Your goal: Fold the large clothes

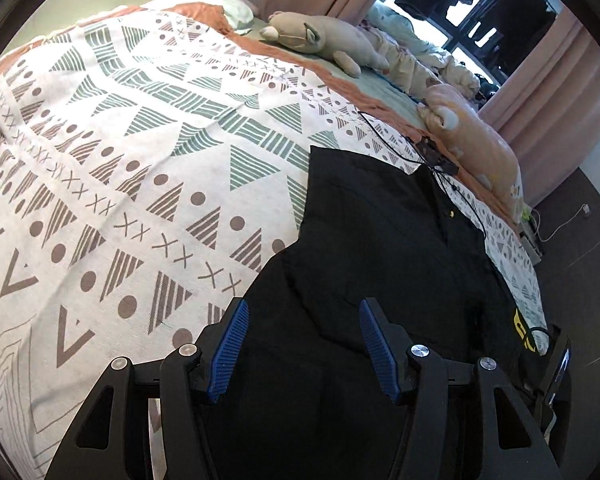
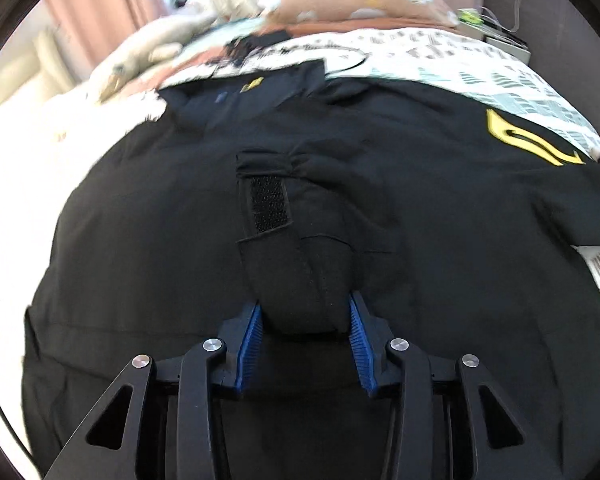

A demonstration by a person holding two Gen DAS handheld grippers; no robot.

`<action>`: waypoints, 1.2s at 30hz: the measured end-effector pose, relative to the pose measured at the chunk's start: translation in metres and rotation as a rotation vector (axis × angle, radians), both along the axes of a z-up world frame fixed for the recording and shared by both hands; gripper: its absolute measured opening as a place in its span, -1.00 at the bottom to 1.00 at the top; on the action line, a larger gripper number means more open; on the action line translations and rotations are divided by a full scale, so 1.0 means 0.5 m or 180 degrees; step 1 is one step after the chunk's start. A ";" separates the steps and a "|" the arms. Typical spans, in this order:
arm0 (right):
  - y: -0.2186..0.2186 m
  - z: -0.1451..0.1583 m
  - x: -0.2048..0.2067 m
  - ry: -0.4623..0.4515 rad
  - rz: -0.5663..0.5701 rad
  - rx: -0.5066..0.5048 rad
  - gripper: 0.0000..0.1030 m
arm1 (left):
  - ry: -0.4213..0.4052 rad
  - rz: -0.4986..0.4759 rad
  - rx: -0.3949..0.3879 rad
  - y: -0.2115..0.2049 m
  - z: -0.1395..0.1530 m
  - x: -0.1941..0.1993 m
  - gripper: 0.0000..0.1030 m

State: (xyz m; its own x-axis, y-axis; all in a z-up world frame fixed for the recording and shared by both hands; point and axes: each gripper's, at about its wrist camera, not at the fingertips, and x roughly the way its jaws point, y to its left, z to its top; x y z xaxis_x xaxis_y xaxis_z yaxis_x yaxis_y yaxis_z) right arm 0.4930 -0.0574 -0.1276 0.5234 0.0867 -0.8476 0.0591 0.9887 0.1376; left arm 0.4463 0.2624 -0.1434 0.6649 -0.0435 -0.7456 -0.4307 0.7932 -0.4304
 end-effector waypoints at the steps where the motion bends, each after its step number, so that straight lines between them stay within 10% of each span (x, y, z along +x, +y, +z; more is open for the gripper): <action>1: -0.017 0.011 -0.004 -0.0040 -0.0060 -0.0008 -0.20 | -0.0008 -0.0001 -0.0002 -0.001 0.002 -0.001 0.15; 7: -0.139 0.080 -0.043 -0.0303 -0.0552 -0.0077 -0.19 | -0.0015 -0.0062 -0.0023 -0.025 0.004 0.007 0.15; 13: -0.252 0.058 -0.085 -0.0213 -0.0811 0.0558 -0.20 | 0.0010 -0.0104 0.0050 -0.046 0.004 0.015 0.15; 25: -0.255 -0.065 -0.007 0.0083 -0.0695 0.1047 -0.81 | 0.0120 -0.0242 0.0112 -0.088 -0.015 0.046 0.15; 36: -0.277 -0.042 0.027 -0.0137 -0.0717 0.1165 -0.82 | 0.0237 -0.0193 0.0237 -0.099 -0.032 0.065 0.15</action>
State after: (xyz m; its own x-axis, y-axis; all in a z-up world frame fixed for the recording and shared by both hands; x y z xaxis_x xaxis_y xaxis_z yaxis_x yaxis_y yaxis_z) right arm 0.5064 -0.1959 -0.1485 0.5980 0.2570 -0.7592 0.2543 0.8374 0.4838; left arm 0.4786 0.2131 -0.1592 0.6054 -0.0247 -0.7956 -0.4095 0.8474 -0.3379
